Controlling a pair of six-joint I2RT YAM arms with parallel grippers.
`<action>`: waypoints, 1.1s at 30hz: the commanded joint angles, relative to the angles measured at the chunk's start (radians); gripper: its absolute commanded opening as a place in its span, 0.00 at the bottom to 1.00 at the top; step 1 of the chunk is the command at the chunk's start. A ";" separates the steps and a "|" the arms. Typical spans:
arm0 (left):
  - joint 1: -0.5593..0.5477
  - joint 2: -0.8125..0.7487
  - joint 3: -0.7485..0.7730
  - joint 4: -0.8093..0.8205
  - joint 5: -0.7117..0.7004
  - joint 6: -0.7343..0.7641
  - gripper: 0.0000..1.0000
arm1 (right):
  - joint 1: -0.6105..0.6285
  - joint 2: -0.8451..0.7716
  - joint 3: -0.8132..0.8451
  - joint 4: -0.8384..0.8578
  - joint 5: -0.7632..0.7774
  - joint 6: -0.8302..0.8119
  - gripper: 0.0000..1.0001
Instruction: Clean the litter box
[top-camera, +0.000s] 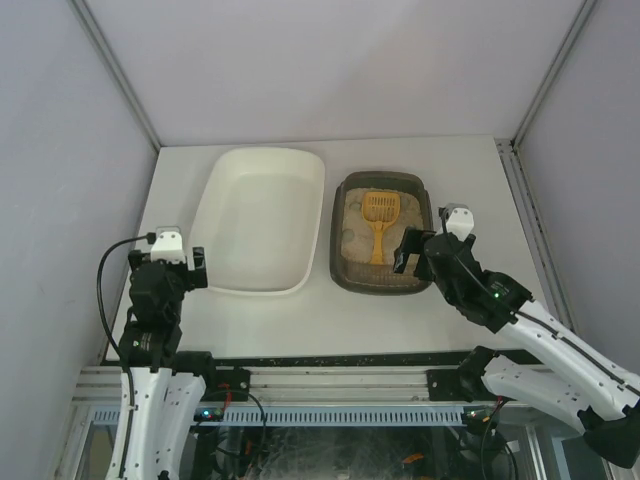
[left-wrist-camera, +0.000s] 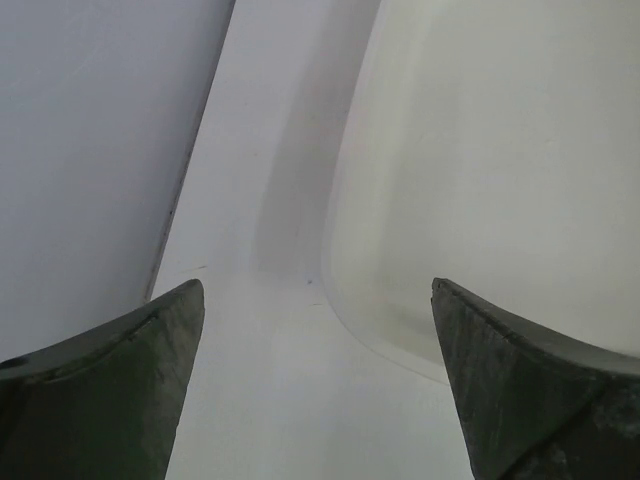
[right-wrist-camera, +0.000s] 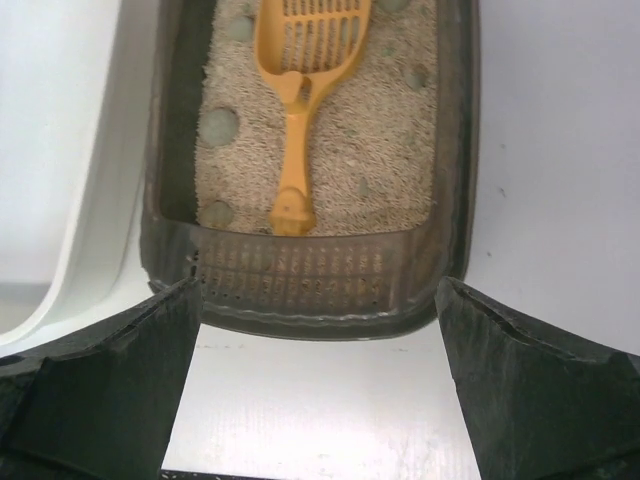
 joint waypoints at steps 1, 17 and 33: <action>0.018 0.009 0.015 0.029 -0.005 -0.001 1.00 | -0.005 -0.023 0.037 -0.082 0.084 0.077 1.00; 0.037 0.387 0.461 -0.073 0.170 0.096 1.00 | -0.083 0.153 0.024 0.167 -0.185 -0.106 0.95; -0.278 1.033 0.945 0.049 0.430 -0.091 1.00 | -0.125 0.709 0.206 0.248 -0.135 -0.003 0.72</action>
